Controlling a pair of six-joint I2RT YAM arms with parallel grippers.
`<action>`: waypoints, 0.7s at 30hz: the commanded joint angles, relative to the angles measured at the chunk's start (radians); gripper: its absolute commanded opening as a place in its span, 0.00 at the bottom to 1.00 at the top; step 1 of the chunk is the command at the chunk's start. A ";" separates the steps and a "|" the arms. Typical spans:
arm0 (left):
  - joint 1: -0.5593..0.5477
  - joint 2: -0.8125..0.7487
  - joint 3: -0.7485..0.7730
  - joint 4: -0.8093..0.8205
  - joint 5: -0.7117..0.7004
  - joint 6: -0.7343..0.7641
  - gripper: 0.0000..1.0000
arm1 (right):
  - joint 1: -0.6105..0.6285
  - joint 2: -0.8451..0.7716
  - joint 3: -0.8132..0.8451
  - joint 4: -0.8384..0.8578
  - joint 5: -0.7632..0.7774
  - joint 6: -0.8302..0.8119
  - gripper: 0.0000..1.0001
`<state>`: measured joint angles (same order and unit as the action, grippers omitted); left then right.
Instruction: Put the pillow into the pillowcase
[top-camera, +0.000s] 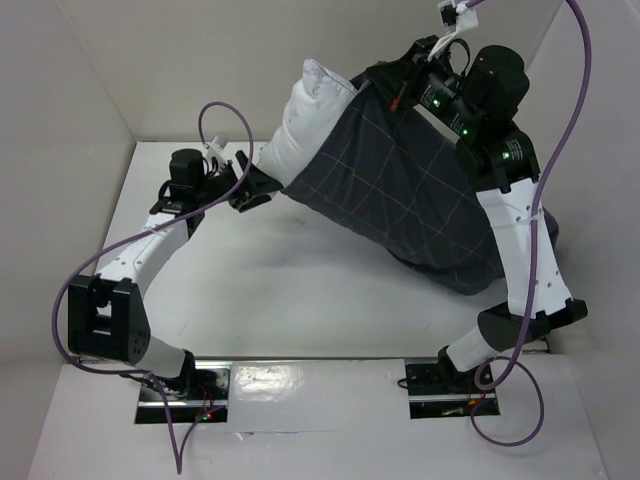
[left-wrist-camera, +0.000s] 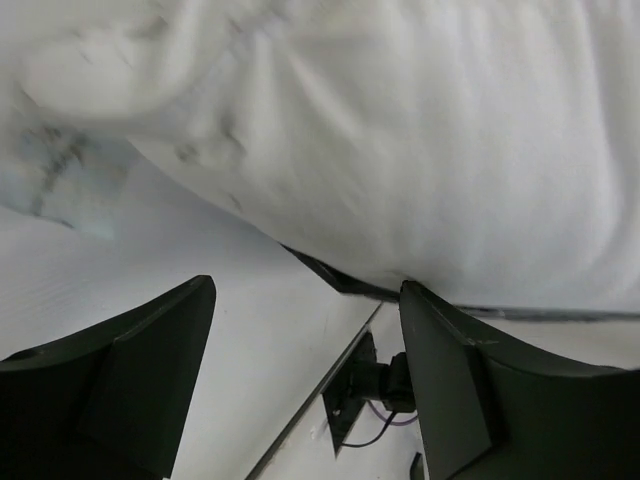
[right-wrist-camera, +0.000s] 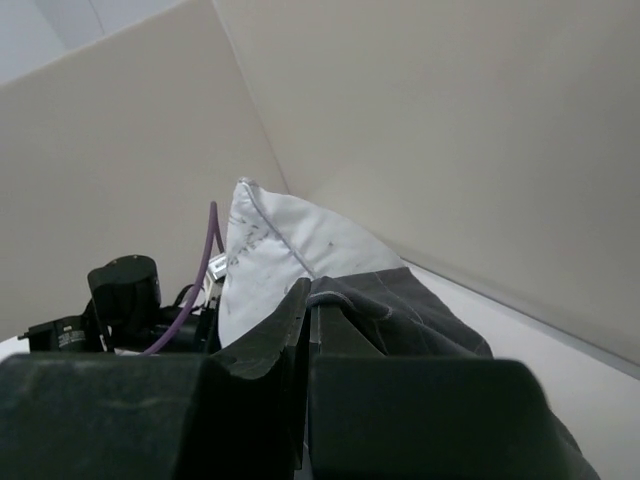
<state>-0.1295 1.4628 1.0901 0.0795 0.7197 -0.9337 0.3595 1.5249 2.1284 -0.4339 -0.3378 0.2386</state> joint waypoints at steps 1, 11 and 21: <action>-0.010 0.002 0.010 0.100 0.058 0.036 0.86 | 0.013 -0.011 0.059 0.210 -0.021 0.014 0.00; -0.110 0.107 0.056 0.127 0.053 -0.034 0.68 | 0.022 -0.011 0.027 0.206 0.006 0.004 0.00; 0.054 -0.116 -0.125 0.138 -0.181 -0.261 0.72 | 0.032 -0.048 -0.018 0.205 0.019 -0.005 0.00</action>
<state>-0.0978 1.4109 0.9466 0.1928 0.6289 -1.1091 0.3714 1.5440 2.1071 -0.4061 -0.3317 0.2413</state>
